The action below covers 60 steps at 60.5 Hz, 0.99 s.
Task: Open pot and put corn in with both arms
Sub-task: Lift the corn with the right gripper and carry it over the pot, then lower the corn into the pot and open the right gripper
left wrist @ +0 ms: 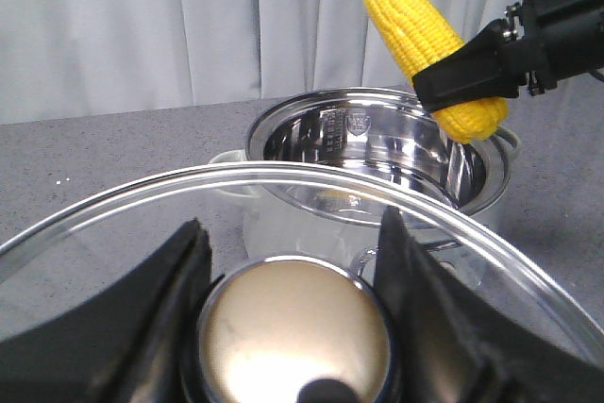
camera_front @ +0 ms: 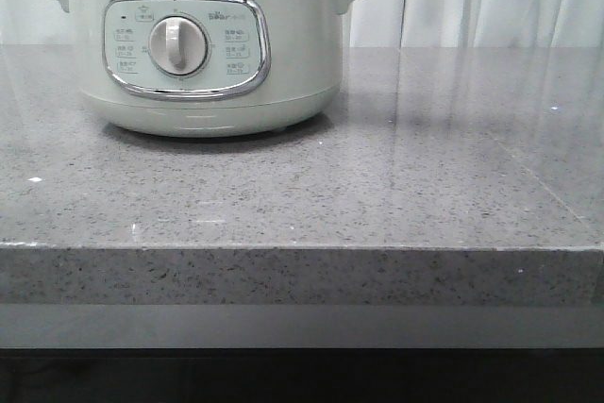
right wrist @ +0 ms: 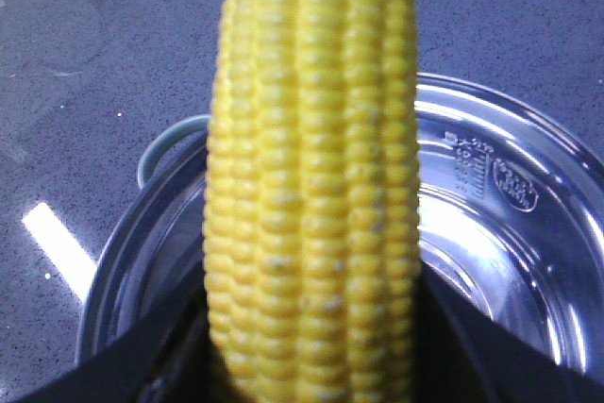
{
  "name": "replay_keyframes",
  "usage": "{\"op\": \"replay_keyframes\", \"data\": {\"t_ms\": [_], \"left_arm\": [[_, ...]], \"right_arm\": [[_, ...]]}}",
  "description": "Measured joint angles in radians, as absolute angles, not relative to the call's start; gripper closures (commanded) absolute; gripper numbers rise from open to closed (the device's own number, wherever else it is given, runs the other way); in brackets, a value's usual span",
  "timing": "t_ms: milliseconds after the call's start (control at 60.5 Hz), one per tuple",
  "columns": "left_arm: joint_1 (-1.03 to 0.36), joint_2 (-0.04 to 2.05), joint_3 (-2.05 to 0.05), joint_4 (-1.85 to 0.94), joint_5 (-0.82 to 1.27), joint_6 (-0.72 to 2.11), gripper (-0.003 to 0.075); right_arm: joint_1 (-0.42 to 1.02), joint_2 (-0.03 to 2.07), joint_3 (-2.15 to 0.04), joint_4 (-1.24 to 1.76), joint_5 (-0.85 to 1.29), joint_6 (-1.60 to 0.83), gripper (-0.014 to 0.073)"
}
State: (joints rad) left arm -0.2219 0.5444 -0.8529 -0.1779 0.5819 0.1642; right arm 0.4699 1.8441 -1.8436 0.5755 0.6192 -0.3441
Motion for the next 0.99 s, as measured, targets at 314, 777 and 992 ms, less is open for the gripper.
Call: {"op": "replay_keyframes", "data": {"t_ms": [314,777,992], "left_arm": [[-0.222,0.544,-0.853,-0.178,0.582,0.164,0.0586],[-0.222,0.544,-0.853,-0.178,0.582,0.164,0.0586],[-0.222,0.544,-0.853,-0.178,0.582,0.164,0.0586]], "right_arm": [[0.47,1.904,-1.844,0.579,0.598,-0.346,0.0264],[0.47,1.959,-1.844,0.581,0.619,-0.346,0.0238],[0.47,1.959,-1.847,0.549,0.671,-0.346,0.0117]]}}
